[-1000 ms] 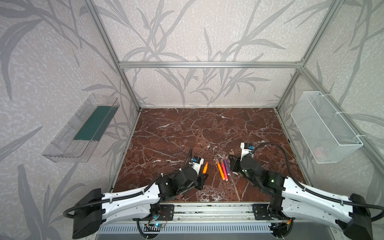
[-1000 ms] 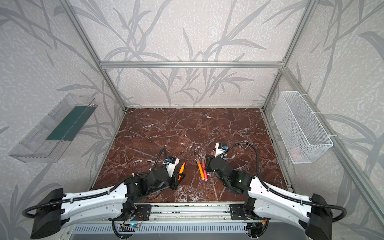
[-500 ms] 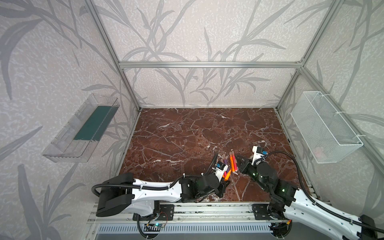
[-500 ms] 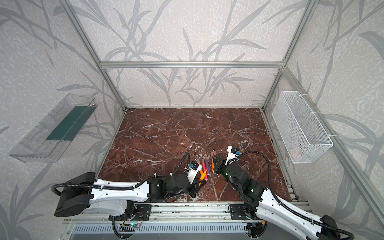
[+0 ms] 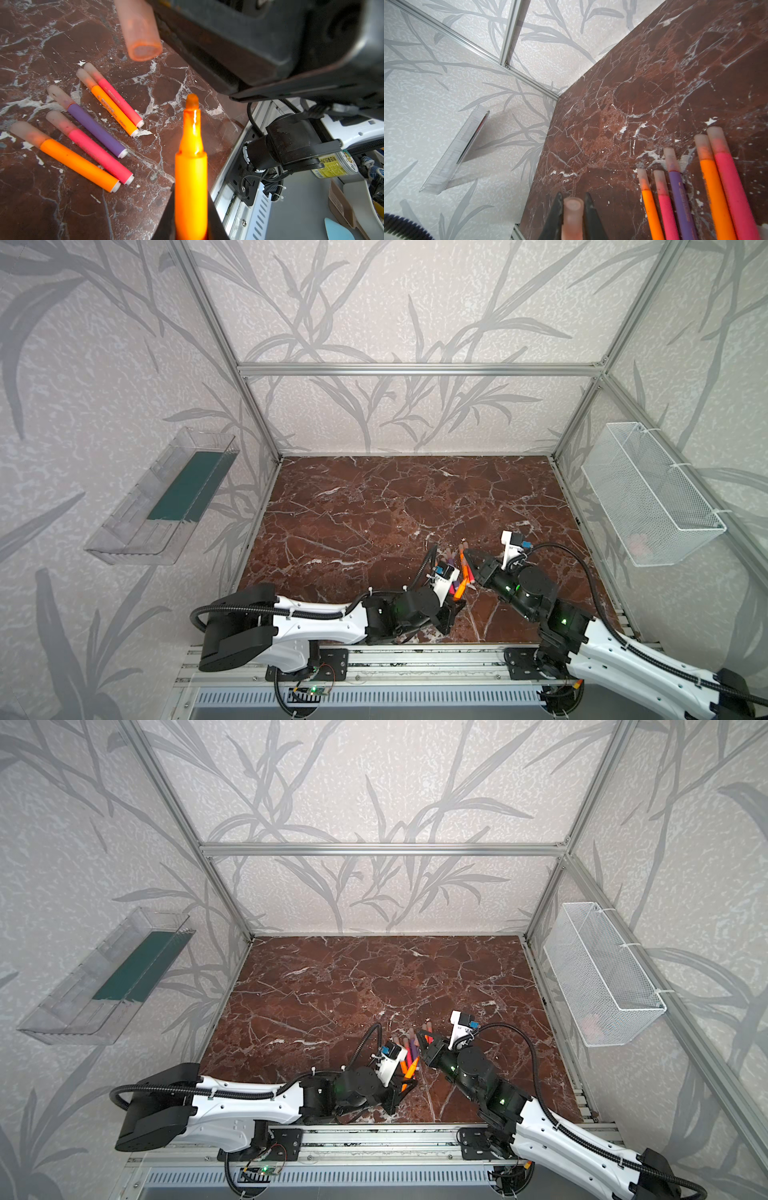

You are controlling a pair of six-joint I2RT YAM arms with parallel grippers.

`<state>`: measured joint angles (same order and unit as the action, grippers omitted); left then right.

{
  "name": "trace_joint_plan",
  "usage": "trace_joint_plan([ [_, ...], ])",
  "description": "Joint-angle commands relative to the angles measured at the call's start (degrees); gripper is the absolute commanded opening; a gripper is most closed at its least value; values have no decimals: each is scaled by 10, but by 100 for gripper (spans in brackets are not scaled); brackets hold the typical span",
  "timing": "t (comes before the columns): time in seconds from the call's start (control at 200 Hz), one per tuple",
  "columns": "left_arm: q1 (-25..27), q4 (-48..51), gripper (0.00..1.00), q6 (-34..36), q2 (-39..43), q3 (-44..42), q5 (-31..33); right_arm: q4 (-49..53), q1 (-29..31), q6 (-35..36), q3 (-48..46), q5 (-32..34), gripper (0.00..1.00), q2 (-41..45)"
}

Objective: Insert the pens into the pen caps
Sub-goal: 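Bring the cap above the orange marker tip held by the left gripper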

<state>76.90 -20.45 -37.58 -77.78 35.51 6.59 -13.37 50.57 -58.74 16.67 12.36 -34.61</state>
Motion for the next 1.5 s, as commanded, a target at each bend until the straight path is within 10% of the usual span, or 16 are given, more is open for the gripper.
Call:
trace_joint_plan([
  [0.0, 3, -4, 0, -9, 10, -10, 40, -29, -2, -12, -5, -30, 12, -4],
  [1.494, -53, -83, 0, -38, 18, -36, 17, -120, 46, -32, -42, -32, 6, -56],
])
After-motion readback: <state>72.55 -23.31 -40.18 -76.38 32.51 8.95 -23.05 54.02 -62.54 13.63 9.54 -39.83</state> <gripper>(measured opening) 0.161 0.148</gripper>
